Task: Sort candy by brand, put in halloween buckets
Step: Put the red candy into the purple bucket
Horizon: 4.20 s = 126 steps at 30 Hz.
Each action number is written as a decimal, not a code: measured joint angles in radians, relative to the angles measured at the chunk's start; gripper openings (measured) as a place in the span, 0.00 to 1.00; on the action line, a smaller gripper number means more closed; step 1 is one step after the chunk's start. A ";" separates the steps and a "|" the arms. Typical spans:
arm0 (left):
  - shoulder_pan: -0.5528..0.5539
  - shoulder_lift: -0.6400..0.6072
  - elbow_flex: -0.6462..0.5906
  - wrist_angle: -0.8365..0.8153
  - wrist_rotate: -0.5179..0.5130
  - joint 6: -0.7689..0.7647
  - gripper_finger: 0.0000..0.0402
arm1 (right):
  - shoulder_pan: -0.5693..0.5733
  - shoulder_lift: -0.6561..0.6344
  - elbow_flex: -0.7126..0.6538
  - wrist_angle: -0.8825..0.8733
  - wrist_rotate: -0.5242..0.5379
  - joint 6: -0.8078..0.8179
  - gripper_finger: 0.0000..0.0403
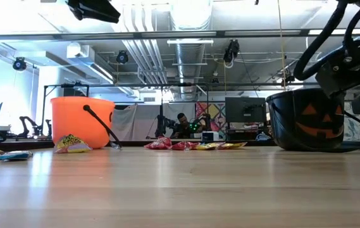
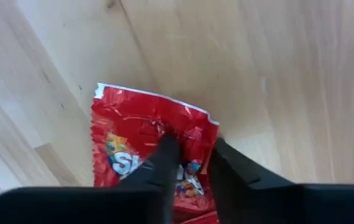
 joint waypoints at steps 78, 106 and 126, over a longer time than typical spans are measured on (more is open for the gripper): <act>-0.008 0.185 -0.398 0.860 0.183 -0.013 0.00 | -0.445 -0.009 0.158 1.253 0.674 -1.009 0.20; -0.643 0.145 0.423 -0.897 0.590 -0.894 0.00 | -0.455 -0.147 0.152 0.853 0.678 -0.900 0.50; -0.947 0.222 0.178 -0.585 0.619 -1.304 0.00 | -0.614 -0.147 0.150 0.822 0.668 -0.952 0.50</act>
